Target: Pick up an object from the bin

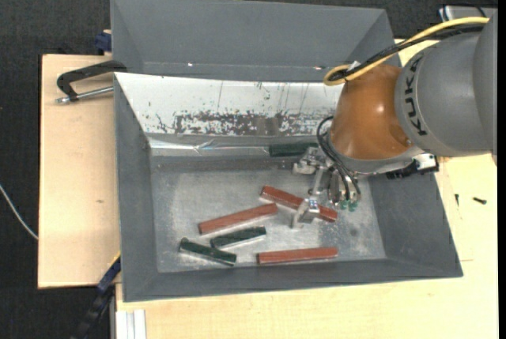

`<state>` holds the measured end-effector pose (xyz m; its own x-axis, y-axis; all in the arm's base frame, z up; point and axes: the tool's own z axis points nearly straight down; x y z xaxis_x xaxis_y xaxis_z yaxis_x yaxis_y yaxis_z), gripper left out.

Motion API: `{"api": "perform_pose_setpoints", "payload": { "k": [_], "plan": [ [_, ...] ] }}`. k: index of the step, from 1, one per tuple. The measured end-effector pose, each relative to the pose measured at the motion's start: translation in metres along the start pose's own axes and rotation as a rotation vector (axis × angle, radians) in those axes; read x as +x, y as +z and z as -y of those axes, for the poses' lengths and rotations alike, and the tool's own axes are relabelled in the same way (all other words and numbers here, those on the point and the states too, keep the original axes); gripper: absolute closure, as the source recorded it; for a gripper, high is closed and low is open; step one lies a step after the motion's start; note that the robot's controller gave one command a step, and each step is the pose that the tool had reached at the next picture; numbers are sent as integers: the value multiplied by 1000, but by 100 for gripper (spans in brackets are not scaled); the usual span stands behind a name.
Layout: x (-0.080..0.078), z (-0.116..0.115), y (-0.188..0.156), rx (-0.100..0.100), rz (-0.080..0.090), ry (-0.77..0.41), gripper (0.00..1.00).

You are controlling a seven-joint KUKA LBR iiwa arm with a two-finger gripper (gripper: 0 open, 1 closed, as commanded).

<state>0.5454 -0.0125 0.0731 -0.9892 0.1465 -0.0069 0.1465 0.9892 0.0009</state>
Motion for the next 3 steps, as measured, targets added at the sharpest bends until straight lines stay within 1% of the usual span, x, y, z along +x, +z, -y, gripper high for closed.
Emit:
{"api": "perform_pose_setpoints", "payload": {
  "k": [1, 2, 3],
  "plan": [
    [13, 6, -1, -2, 5, 35, 0],
    [1, 1, -1, 0, -2, 6, 0],
    [11, 3, -5, -4, -6, 33, 100]
  ]
}}
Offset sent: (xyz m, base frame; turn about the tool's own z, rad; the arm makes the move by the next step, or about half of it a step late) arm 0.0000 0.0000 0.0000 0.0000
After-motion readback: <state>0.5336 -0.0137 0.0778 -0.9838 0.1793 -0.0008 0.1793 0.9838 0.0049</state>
